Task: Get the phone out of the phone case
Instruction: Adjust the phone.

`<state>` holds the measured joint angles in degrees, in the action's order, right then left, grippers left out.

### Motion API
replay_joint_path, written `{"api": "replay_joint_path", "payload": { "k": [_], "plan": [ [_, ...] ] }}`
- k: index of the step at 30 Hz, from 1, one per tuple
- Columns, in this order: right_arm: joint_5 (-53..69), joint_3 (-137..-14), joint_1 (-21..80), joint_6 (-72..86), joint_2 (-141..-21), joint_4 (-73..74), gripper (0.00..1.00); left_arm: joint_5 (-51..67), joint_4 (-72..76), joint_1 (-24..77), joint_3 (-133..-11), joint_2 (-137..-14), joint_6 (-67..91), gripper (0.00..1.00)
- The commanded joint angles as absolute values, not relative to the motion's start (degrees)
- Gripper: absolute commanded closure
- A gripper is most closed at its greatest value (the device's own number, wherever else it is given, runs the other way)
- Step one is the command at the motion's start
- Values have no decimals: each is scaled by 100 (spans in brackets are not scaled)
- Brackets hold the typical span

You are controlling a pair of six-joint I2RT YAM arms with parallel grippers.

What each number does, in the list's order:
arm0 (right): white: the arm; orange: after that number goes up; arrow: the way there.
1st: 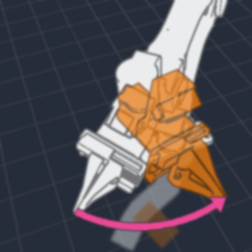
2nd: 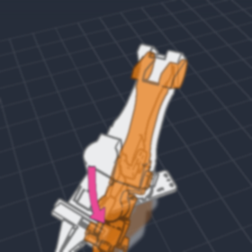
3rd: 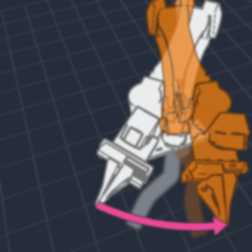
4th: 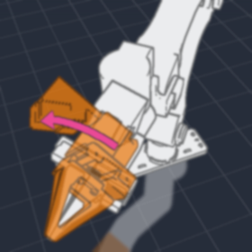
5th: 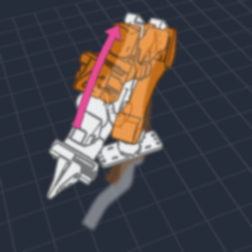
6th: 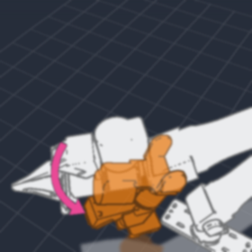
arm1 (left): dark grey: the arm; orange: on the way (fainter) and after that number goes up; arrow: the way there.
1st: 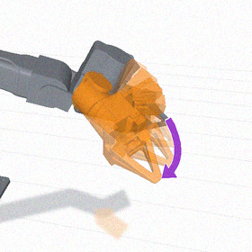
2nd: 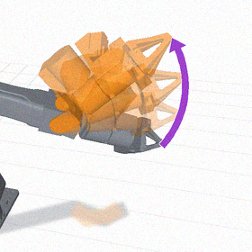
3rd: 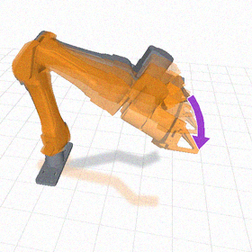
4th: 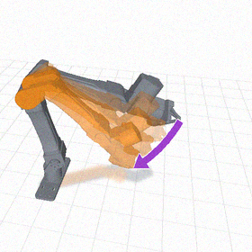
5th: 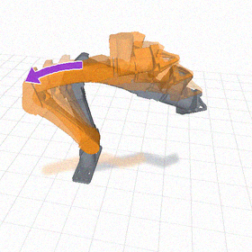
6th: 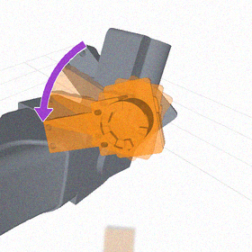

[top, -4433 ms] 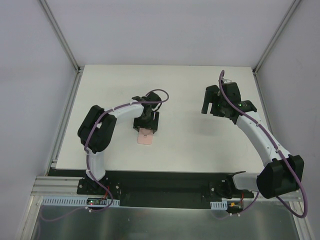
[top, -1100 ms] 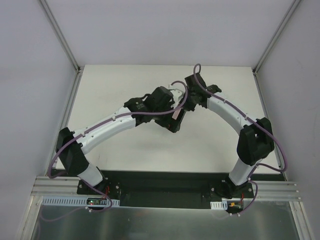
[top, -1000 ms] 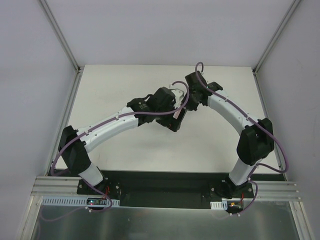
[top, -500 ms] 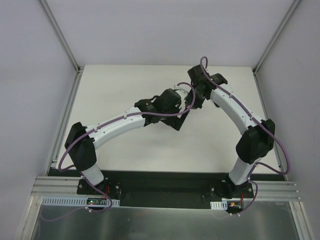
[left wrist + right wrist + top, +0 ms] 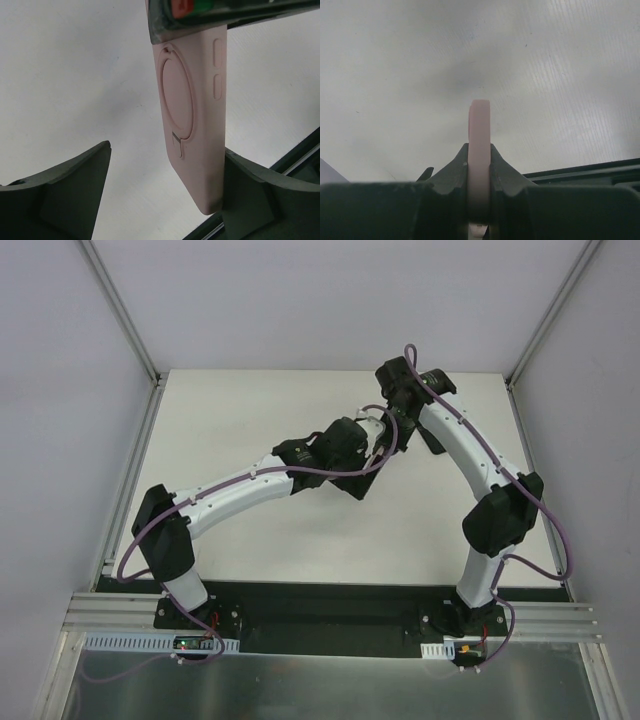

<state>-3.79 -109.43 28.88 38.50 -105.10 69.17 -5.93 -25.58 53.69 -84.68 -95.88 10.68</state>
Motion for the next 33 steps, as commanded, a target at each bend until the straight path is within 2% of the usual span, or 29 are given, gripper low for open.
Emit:
{"api": "replay_joint_path", "payload": {
  "k": [1, 12, 16, 19, 20, 21, 25, 27, 28, 30, 33],
  "plan": [
    [-88, -11259, 2874, 3964, -10459, 7567, 99, -712, -2408, 5396, -8797, -9694, 879, 24],
    [-79, -11118, 2883, 4025, -10459, 7646, 99, -879, -2426, 5599, -9114, -9923, 730, 41],
    [-53, -11074, 2883, 4034, -10494, 7655, 99, -870, -2417, 5625, -9184, -9984, 695, 58],
    [-105, -11109, 2892, 4017, -10485, 7664, 99, -853, -2417, 5634, -9228, -10028, 642, 78],
    [-114, -11144, 2883, 4008, -10477, 7664, 99, -826, -2426, 5642, -9246, -10037, 633, 95],
    [-114, -11162, 2883, 3973, -10477, 7655, 99, -844, -2461, 5634, -9255, -10037, 633, 100],
    [217, -11153, 2874, 3298, -10450, 7279, 98, -791, -2479, 5634, -9133, -9871, 764, 100],
    [264, -11014, 2830, 2972, -10415, 7164, 88, -782, -2470, 5625, -9009, -9765, 835, 100],
    [316, -10891, 2804, 2849, -10372, 6850, 75, -765, -2452, 5625, -8904, -9678, 887, 100],
    [500, -10287, 2681, 2560, -10091, 6070, 63, -695, -2452, 5590, -8833, -9572, 923, 100],
    [1185, -9635, 2470, 2330, -9494, 4892, 27, -502, -2435, 5433, -8658, -9352, 1045, 100]
  ]
}}
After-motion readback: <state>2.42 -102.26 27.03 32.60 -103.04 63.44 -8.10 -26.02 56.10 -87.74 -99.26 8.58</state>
